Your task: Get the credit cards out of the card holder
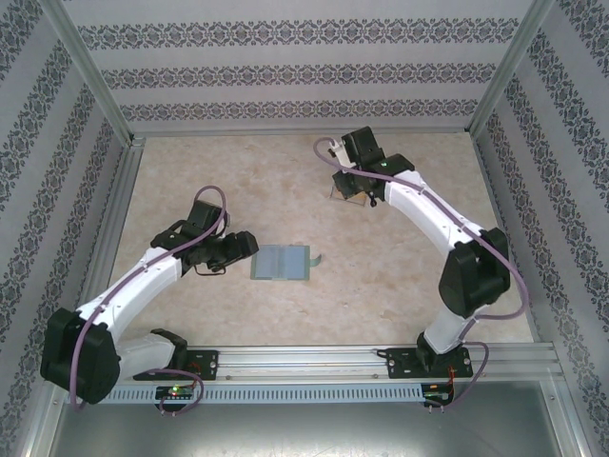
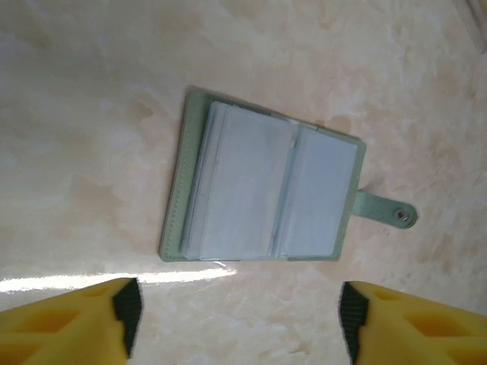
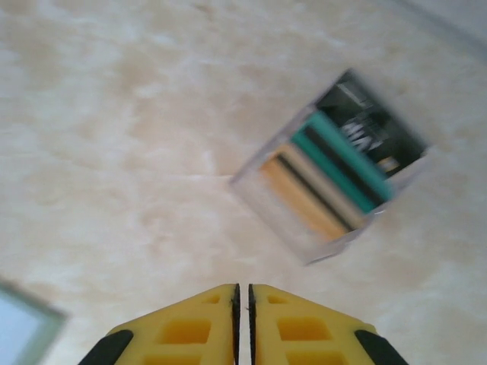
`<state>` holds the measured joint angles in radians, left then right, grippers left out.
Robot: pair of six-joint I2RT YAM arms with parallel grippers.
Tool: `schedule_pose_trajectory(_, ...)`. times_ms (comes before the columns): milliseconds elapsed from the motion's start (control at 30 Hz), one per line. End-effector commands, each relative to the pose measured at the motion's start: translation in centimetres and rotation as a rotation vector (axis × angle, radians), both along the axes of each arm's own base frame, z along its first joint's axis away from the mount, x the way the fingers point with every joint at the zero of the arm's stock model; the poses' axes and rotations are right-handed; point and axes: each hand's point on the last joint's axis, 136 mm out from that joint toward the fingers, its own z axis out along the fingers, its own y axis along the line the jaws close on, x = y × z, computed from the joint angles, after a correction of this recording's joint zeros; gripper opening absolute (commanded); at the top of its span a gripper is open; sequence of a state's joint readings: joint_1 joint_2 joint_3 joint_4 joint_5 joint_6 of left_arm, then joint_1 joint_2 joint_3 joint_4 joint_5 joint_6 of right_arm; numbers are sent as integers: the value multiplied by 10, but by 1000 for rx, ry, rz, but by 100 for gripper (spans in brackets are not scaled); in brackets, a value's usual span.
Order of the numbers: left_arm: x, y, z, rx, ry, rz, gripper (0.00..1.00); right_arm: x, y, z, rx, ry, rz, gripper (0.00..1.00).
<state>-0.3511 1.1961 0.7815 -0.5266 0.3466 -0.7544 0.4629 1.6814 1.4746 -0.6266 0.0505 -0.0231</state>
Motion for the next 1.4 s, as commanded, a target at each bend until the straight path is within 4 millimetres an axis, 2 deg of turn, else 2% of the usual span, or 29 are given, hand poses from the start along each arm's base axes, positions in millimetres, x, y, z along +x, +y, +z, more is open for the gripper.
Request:
schedule_pose_trajectory(0,6,-9,-7,-53,10,-13,61,-54,40,-32,195,226,-12,14)
schedule_pose_trajectory(100,8,-13,-18,-54,40,-27,51,-86,58,-51,223,295,-8,12)
schedule_pose_trajectory(200,9,-16,-28,-58,65,-40,48,-113,72,-73,244,358,-16,13)
schedule_pose_trajectory(233,9,-18,-31,-61,74,-50,43,-121,77,-81,261,386,-18,14)
schedule_pose_trajectory(367,10,-24,-41,-63,97,-70,37,-141,86,-114,278,470,-57,16)
schedule_pose_trajectory(533,11,-28,-51,-57,114,-84,37,-148,96,-141,299,545,-92,16)
schedule_pose_trajectory(700,9,-28,-61,-46,136,-92,39,-145,104,-151,289,557,-94,17)
schedule_pose_trajectory(1100,6,-29,-79,-47,162,-99,39,-151,100,-181,212,597,-112,17)
schedule_pose_trajectory(1367,7,-30,-85,-44,170,-104,37,-155,105,-188,206,611,-103,17)
